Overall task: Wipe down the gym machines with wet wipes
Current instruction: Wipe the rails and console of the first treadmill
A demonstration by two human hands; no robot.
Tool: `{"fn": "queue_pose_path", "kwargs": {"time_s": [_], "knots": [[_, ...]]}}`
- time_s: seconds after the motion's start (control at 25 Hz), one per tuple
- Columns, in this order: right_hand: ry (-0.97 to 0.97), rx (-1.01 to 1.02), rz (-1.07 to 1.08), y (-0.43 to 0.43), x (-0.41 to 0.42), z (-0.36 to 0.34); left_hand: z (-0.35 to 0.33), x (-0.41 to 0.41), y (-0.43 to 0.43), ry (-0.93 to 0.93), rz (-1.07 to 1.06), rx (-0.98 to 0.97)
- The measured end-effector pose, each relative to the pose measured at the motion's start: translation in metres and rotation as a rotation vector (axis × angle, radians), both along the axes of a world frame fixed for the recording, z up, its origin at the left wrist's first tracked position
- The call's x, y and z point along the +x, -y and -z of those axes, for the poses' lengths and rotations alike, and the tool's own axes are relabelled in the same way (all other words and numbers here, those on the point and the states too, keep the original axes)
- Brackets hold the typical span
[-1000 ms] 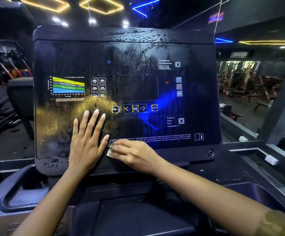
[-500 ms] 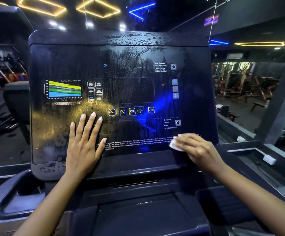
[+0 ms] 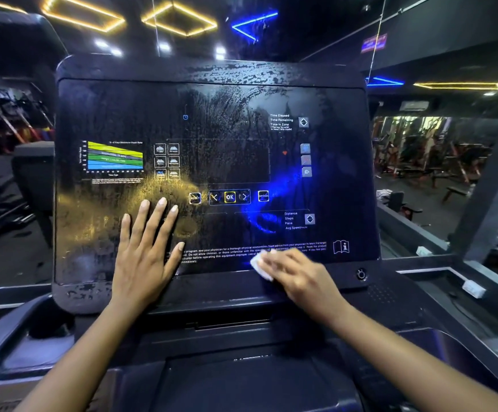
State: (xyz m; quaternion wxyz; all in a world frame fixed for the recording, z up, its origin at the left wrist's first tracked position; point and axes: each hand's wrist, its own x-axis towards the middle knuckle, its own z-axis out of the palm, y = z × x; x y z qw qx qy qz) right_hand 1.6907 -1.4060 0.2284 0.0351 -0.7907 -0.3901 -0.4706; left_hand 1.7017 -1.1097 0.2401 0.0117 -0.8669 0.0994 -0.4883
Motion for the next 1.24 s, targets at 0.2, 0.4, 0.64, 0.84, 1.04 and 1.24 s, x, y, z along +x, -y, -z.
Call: {"fn": "queue_pose_path", "kwargs": {"time_s": [0.2, 0.4, 0.64, 0.84, 1.04, 1.24], "knots": [[0.034, 0.097, -0.087, -0.01, 0.016, -0.044, -0.001, -0.001, 0.001, -0.013, -0.007, 0.001], [0.03, 0.227, 0.033, -0.052, 0.049, -0.085, 0.0, -0.001, 0.002, -0.013, 0.002, -0.01], [0.037, -0.046, -0.141, -0.053, -0.002, -0.004, 0.0, 0.0, 0.001, -0.02, -0.002, -0.006], [0.014, 0.104, -0.1, -0.08, 0.039, -0.083, -0.002, -0.001, 0.002, -0.027, 0.003, -0.019], [0.085, 0.01, -0.093, -0.113, 0.035, -0.065, -0.002, -0.004, 0.001, -0.044, 0.034, -0.032], [0.028, -0.123, -0.2, -0.098, 0.004, -0.006, -0.005, -0.007, 0.002, -0.071, 0.083, -0.085]]}}
